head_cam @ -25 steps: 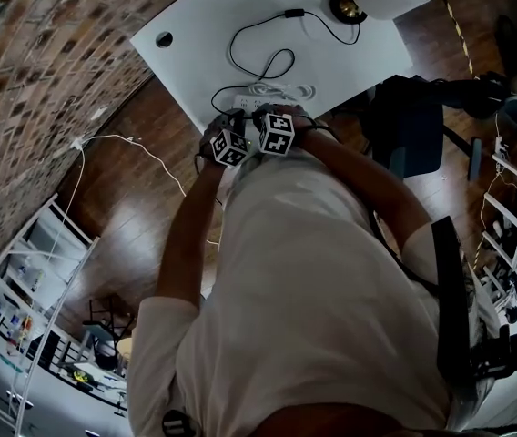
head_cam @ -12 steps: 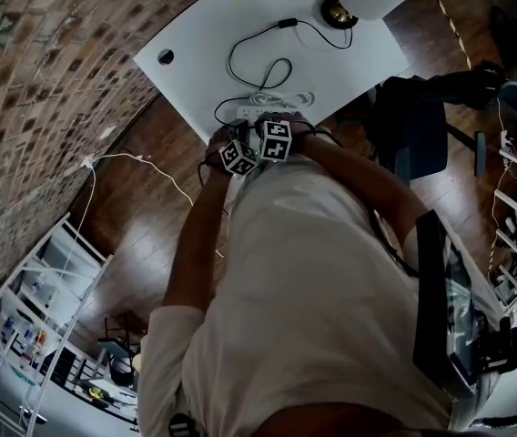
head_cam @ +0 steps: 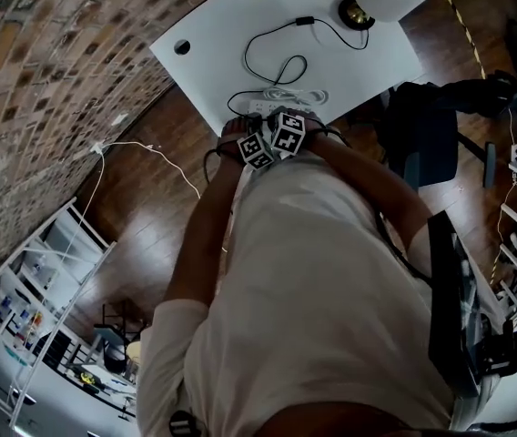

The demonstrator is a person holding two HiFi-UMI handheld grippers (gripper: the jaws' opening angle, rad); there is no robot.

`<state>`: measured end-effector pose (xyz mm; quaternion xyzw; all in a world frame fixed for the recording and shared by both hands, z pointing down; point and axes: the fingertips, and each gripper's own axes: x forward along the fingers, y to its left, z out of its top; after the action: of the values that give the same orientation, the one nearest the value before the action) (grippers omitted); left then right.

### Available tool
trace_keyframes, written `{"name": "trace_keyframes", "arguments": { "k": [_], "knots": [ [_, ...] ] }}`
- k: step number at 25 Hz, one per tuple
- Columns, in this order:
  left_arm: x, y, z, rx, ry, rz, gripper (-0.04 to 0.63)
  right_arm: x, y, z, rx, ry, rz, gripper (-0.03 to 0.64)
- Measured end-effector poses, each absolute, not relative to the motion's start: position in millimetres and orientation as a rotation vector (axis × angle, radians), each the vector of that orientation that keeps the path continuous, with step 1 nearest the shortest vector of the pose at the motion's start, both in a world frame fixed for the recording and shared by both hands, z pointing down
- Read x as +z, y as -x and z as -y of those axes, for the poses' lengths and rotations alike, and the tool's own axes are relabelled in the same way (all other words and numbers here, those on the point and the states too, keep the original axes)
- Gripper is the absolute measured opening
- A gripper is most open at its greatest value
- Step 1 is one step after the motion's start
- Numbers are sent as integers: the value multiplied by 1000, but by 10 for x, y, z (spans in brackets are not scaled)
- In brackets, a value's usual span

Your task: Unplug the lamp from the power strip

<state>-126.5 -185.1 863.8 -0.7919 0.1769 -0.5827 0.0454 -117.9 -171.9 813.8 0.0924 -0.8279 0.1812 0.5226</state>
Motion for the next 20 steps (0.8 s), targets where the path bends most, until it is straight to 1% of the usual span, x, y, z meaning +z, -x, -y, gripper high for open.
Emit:
{"name": "trace_keyframes", "arguments": {
  "k": [9,14,20],
  "knots": [
    [8690,1293,1877,-1837,2362,-573,-15,8146,1193,1748,483,-243,2000,17],
    [8595,1304,1814,-1911,2290,-495,-15,8109,1188,1740,467,-221,2010,17],
    [8600,1284,1863,-1894,2307,-537,-15,8106,1185,1738,489,-197,2006,15]
  ]
}}
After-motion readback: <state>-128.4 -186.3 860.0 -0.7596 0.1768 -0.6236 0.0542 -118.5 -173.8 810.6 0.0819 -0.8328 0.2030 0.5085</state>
